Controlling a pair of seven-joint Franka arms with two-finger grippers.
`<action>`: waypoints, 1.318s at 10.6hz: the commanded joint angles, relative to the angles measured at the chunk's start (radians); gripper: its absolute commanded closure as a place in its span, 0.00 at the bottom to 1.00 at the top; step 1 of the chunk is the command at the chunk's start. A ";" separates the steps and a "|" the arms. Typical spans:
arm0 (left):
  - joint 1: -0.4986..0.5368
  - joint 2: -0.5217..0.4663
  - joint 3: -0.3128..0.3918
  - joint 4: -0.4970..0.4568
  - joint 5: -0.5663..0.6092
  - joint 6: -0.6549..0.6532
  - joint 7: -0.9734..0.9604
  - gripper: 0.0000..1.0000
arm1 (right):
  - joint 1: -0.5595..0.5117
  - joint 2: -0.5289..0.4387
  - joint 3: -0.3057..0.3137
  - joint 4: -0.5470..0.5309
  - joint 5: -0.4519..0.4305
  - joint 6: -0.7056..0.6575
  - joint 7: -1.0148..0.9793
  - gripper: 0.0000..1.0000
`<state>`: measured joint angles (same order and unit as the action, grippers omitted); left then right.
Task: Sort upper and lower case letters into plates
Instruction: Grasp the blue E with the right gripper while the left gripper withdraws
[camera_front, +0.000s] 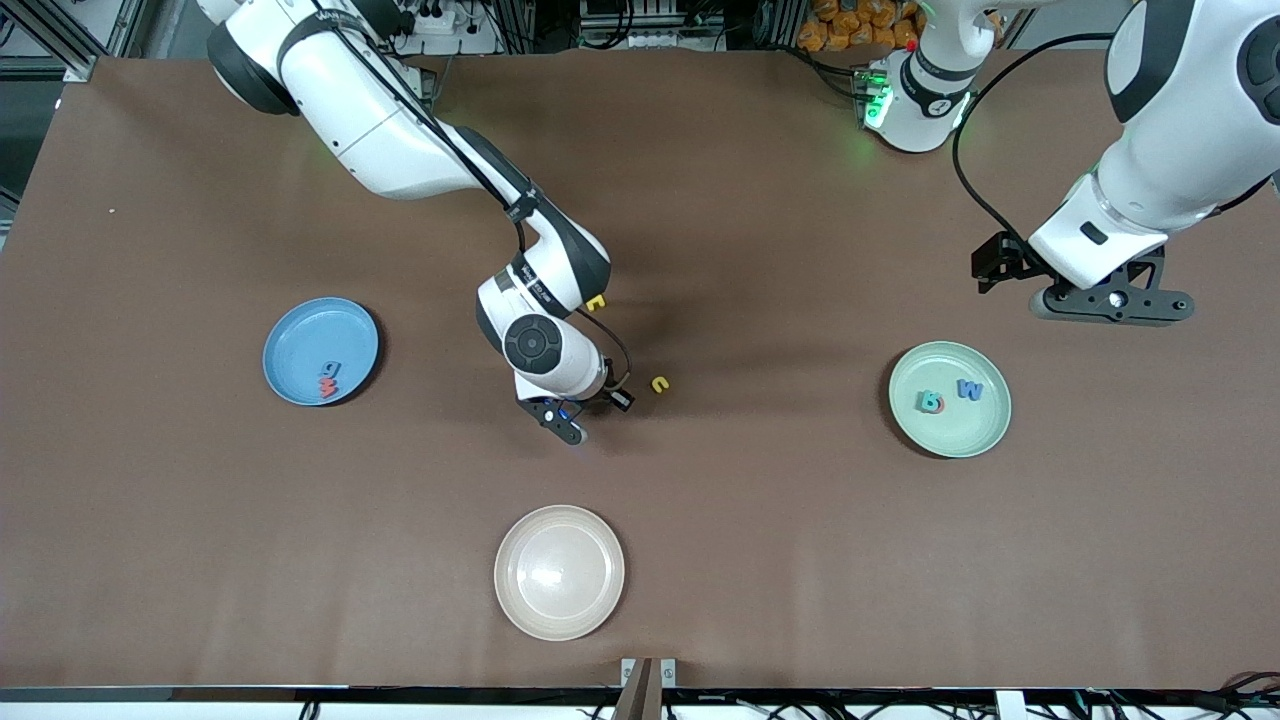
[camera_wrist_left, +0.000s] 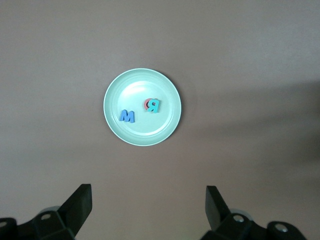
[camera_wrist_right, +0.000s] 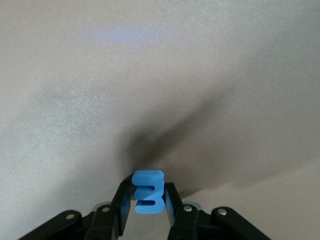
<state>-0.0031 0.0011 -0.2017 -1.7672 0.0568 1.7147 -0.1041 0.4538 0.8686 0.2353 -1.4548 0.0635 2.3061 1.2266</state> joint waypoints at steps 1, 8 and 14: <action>0.009 -0.016 -0.007 -0.020 -0.020 0.008 -0.020 0.00 | 0.008 0.024 -0.002 0.018 -0.008 0.009 0.010 0.90; -0.009 -0.007 -0.018 -0.015 -0.074 0.011 -0.061 0.00 | -0.073 -0.084 0.013 0.050 0.009 -0.195 -0.071 1.00; -0.017 0.088 -0.295 -0.015 -0.074 0.104 -0.444 0.00 | -0.327 -0.217 0.041 0.025 0.018 -0.483 -0.365 1.00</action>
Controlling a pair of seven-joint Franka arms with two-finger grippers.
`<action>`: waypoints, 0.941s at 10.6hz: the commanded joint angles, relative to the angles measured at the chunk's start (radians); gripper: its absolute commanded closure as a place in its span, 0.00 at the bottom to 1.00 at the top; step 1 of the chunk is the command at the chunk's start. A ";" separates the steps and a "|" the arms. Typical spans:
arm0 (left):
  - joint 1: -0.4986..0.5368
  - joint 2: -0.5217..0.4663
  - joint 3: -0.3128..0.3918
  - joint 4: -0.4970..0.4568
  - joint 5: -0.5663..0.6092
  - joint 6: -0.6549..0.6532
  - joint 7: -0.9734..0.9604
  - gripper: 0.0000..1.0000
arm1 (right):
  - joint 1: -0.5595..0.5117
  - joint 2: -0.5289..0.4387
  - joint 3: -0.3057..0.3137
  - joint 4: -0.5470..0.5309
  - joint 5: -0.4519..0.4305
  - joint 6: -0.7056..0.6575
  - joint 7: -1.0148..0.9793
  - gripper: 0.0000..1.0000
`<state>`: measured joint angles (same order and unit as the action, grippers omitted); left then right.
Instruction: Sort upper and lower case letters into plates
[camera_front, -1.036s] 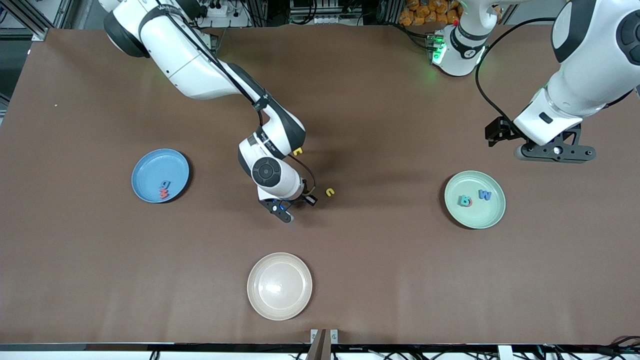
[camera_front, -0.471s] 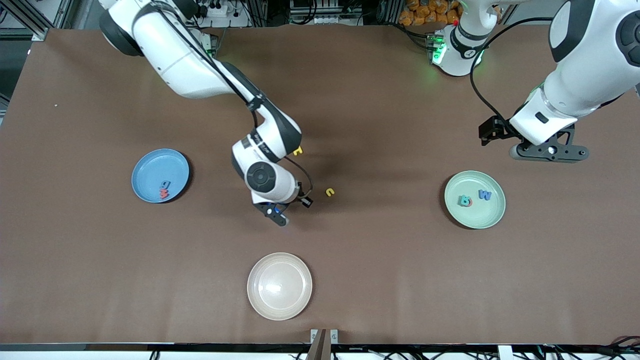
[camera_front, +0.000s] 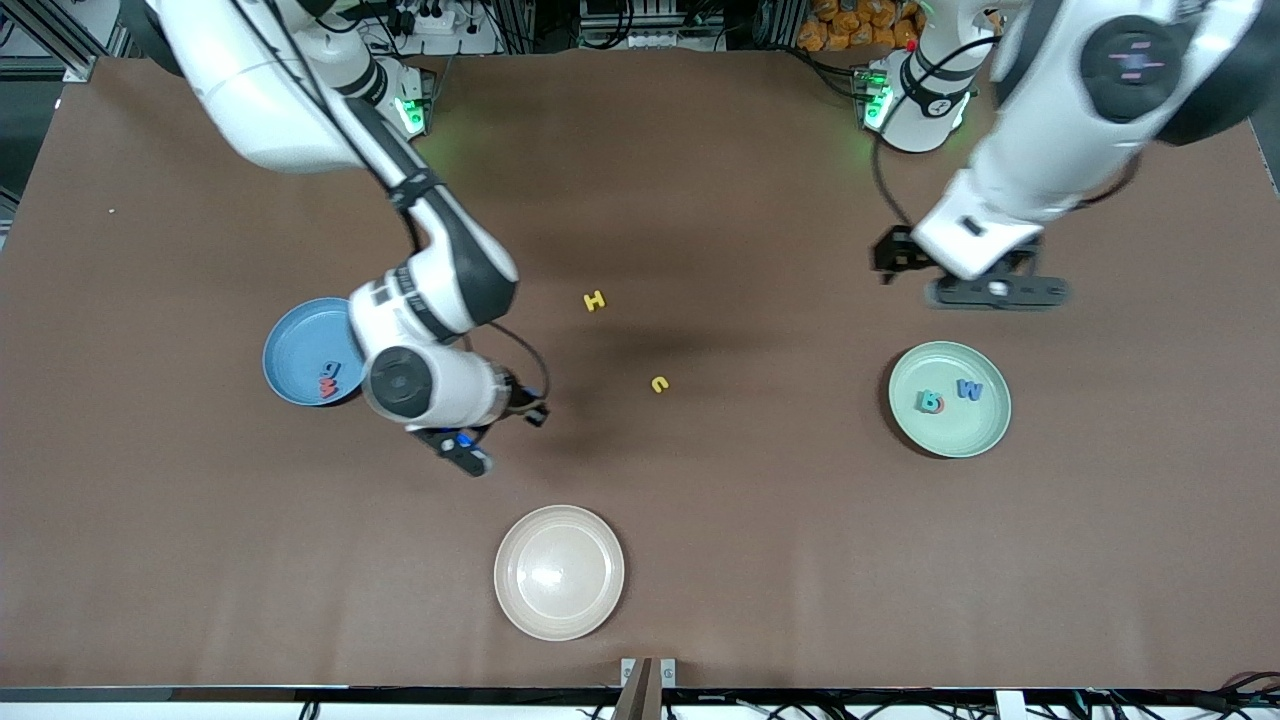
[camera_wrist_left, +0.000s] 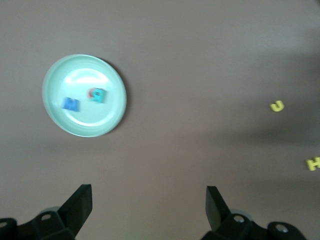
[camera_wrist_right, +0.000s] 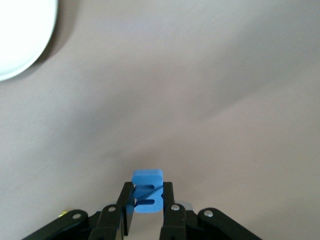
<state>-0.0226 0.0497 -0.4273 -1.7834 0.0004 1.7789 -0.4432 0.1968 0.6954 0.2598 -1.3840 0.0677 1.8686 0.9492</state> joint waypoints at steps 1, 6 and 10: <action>0.003 0.074 -0.124 0.001 -0.016 0.072 -0.200 0.00 | -0.121 -0.071 0.012 -0.087 0.012 -0.074 -0.165 1.00; -0.216 0.277 -0.185 -0.002 0.058 0.288 -0.671 0.00 | -0.215 -0.191 -0.140 -0.246 0.007 -0.109 -0.514 1.00; -0.377 0.516 -0.179 0.048 0.265 0.484 -1.062 0.00 | -0.224 -0.253 -0.273 -0.413 0.006 -0.024 -0.754 1.00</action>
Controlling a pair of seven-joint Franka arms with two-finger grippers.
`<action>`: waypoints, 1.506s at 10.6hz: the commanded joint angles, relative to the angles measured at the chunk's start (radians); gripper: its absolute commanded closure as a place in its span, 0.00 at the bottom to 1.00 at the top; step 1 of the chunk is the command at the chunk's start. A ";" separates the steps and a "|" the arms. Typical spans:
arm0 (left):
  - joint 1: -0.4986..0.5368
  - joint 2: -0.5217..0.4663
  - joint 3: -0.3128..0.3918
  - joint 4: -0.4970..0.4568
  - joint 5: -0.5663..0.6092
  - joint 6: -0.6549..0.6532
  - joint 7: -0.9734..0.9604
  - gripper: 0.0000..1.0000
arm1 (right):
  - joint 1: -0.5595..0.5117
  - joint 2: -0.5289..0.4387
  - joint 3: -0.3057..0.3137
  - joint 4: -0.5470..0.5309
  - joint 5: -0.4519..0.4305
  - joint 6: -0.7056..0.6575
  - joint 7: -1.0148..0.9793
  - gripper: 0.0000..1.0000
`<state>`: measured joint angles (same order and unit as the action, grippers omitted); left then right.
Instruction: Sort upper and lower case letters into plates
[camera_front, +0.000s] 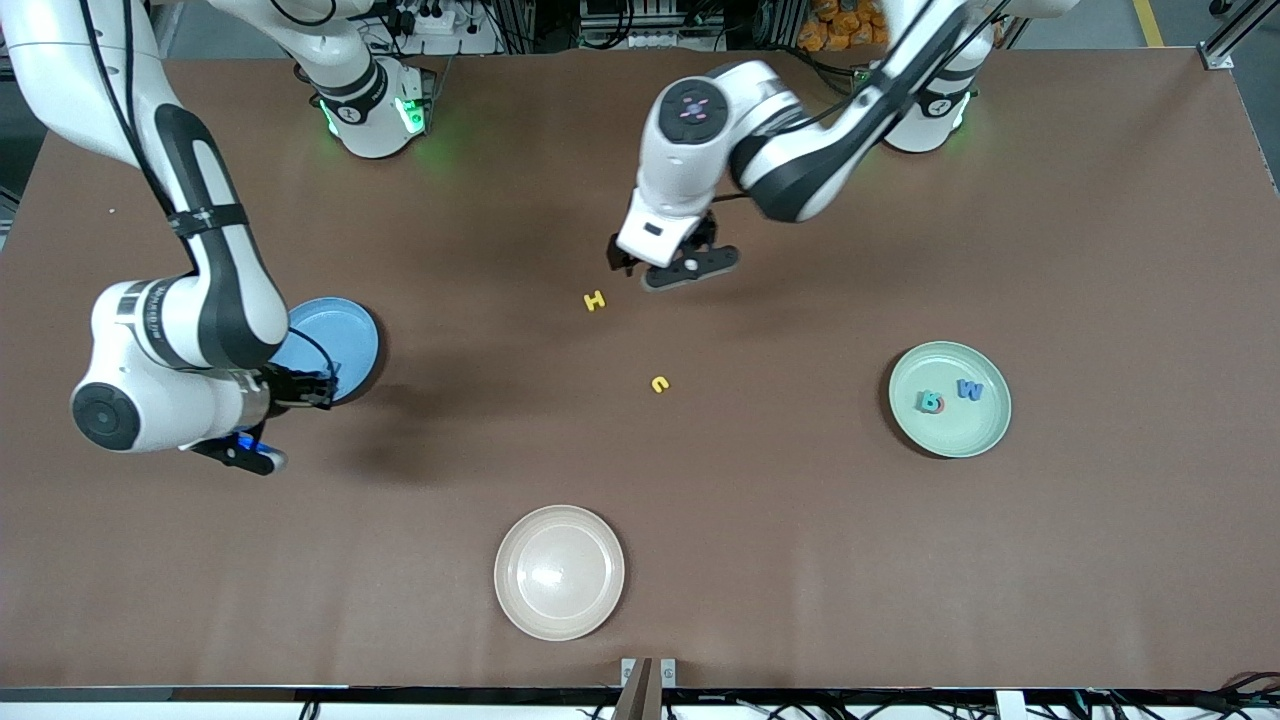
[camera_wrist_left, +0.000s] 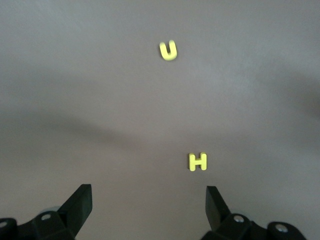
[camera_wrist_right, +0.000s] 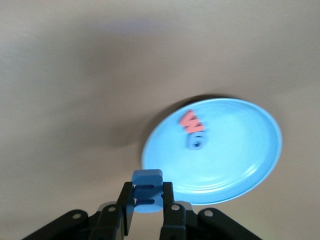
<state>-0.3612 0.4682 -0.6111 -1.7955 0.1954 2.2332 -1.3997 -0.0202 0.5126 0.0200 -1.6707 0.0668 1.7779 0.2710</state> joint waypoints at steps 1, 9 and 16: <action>-0.085 0.154 0.013 0.092 0.112 0.029 -0.163 0.00 | -0.015 -0.074 -0.035 -0.165 0.007 0.107 -0.081 1.00; -0.323 0.389 0.214 0.310 0.180 0.052 -0.217 0.00 | -0.017 -0.071 -0.060 -0.256 0.015 0.216 -0.119 0.00; -0.360 0.437 0.225 0.354 0.180 0.052 -0.194 0.09 | -0.001 -0.106 -0.042 -0.164 0.042 0.100 -0.105 0.00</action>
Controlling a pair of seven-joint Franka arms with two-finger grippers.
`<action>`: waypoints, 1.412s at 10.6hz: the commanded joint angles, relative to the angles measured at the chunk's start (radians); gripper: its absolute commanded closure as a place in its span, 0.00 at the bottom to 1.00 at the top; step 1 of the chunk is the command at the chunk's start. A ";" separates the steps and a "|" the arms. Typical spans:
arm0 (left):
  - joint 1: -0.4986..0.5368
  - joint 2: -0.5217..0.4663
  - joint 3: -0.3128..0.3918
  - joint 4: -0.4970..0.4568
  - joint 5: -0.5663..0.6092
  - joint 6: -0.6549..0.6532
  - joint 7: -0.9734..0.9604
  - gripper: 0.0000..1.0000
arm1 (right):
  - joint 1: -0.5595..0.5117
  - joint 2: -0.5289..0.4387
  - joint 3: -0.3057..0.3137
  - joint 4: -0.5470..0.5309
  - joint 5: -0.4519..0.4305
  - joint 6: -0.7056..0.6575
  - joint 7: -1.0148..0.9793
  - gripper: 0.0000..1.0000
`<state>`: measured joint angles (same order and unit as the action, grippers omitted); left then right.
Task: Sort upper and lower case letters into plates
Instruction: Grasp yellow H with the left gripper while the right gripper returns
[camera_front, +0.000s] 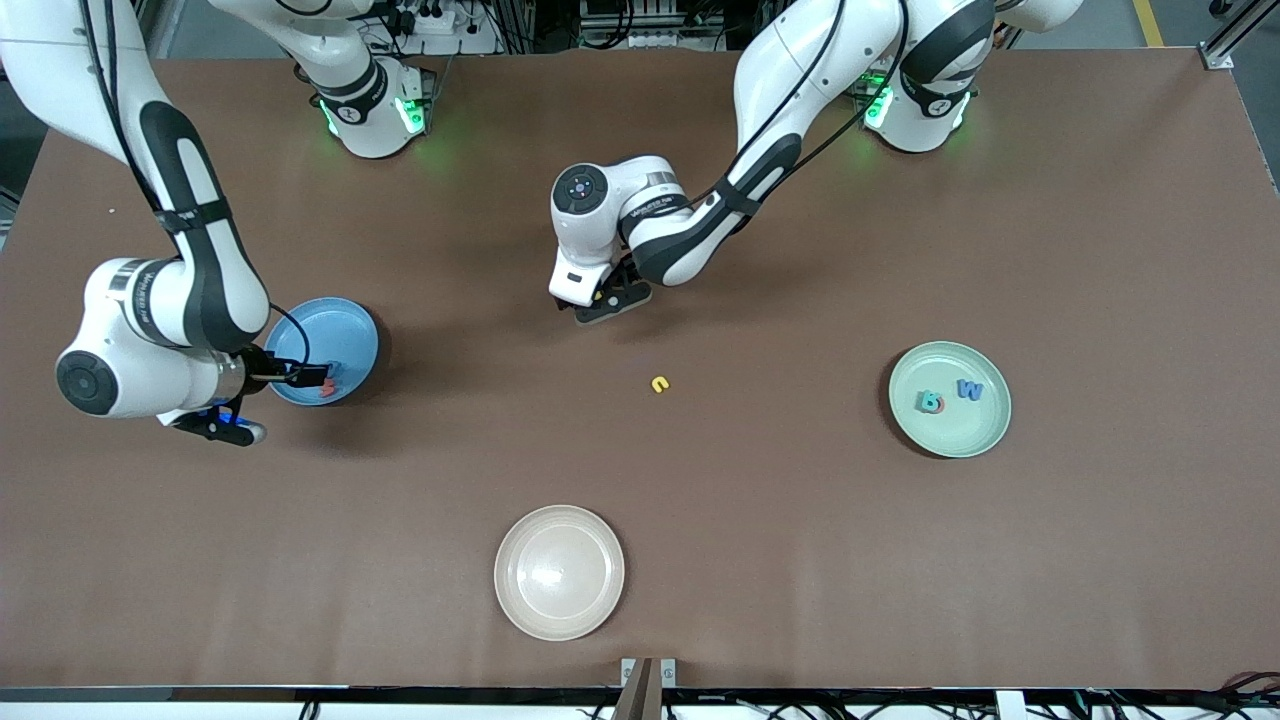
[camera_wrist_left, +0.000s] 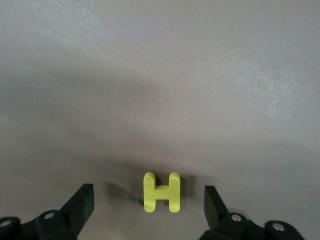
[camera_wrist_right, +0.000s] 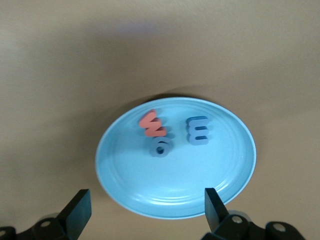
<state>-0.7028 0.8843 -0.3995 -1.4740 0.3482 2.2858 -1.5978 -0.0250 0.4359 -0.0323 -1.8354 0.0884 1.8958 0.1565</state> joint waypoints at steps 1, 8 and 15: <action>-0.018 0.025 0.016 0.032 0.028 0.000 0.010 0.13 | 0.005 -0.032 0.017 0.008 0.025 -0.018 0.020 0.00; -0.017 0.024 0.016 0.034 0.026 0.000 0.013 0.99 | 0.025 -0.042 0.049 0.021 0.053 -0.011 0.047 0.00; 0.110 -0.235 0.007 0.026 -0.004 -0.167 0.200 1.00 | 0.175 -0.022 0.124 0.058 0.111 0.109 0.333 0.00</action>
<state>-0.6334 0.7342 -0.3884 -1.4123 0.3578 2.1750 -1.4746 0.1082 0.4179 0.0887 -1.7759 0.1769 1.9745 0.4397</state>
